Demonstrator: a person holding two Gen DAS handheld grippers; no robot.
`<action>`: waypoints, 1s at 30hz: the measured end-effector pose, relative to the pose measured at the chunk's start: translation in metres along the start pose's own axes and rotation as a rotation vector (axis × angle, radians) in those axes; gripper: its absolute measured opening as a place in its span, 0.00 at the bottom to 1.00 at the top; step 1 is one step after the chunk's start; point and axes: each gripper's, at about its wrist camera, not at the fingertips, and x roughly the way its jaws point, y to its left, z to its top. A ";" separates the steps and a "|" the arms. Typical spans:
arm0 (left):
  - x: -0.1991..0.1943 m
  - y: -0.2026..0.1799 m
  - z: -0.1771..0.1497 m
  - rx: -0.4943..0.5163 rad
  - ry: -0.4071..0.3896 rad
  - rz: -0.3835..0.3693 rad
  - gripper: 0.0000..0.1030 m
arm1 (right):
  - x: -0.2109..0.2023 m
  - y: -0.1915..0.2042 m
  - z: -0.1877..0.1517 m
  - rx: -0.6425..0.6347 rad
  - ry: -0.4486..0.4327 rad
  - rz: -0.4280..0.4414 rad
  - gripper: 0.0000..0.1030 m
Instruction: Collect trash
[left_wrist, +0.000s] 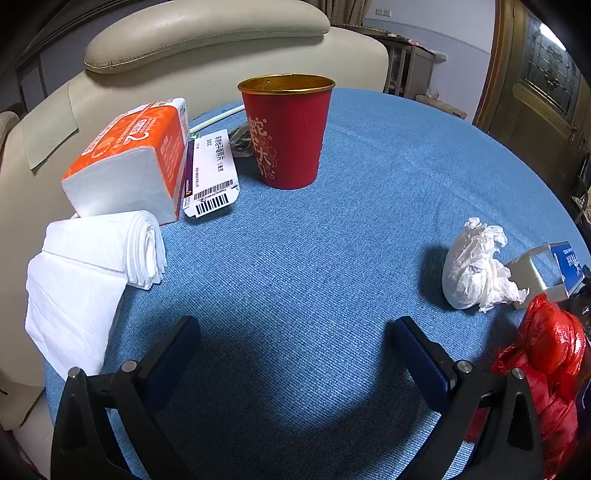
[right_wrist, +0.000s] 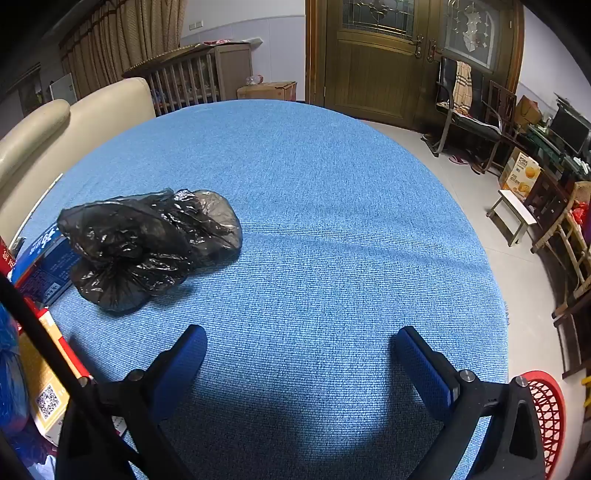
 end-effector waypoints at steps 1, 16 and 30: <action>0.000 0.000 0.000 -0.001 -0.003 -0.001 1.00 | 0.000 0.000 0.000 0.001 0.000 0.002 1.00; -0.072 -0.016 -0.033 0.082 -0.083 -0.124 1.00 | -0.041 -0.028 -0.008 0.023 -0.073 0.008 1.00; -0.131 -0.056 -0.048 0.179 -0.120 -0.202 1.00 | -0.151 -0.054 -0.069 0.023 -0.162 0.163 1.00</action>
